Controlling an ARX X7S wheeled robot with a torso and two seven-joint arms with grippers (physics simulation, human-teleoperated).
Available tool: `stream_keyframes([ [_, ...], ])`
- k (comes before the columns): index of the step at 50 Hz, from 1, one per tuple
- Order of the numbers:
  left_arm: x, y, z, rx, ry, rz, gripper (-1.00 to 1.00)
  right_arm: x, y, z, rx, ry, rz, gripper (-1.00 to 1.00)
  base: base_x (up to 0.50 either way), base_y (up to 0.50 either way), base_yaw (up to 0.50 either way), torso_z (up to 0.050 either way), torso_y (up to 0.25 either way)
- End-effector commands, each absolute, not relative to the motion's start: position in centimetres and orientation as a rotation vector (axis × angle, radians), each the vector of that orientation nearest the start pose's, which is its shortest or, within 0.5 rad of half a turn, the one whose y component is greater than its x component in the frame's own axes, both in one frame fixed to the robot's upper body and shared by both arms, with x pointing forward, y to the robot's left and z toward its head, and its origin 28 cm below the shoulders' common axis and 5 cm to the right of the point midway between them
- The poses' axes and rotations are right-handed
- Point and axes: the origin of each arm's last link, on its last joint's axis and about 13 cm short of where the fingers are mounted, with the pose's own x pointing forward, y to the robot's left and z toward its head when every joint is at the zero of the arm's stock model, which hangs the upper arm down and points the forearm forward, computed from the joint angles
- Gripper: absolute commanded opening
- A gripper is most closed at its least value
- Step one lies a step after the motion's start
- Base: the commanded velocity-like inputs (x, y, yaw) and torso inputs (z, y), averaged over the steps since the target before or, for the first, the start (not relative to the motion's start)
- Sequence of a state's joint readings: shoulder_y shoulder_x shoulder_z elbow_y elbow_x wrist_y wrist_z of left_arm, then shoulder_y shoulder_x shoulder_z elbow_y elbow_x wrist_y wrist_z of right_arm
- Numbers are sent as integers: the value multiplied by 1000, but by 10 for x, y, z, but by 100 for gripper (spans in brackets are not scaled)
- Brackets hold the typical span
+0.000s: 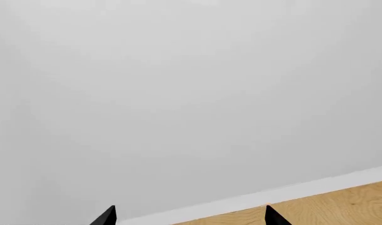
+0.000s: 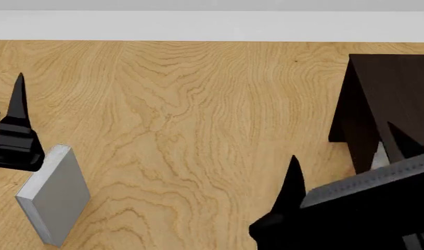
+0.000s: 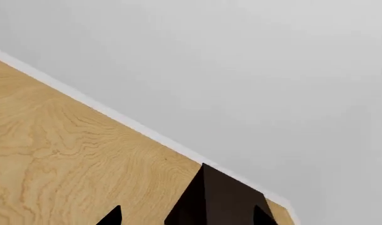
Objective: Pick up the book on the right and place it on the cabinet shelf.
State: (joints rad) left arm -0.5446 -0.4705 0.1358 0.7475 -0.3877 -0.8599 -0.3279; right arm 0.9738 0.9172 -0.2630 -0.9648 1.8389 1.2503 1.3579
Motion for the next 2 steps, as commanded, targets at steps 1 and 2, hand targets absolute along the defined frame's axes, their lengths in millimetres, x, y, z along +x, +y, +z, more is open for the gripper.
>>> stream_keyframes([
  [1,222,241,228,234,-372,31,100,81,-162,275,-583,-30,-67,100,0,0,0,0,0],
  [2,220,240,230,232,-375,30,100,77,-165,274,-592,-24,-74,100,0,0,0,0,0],
])
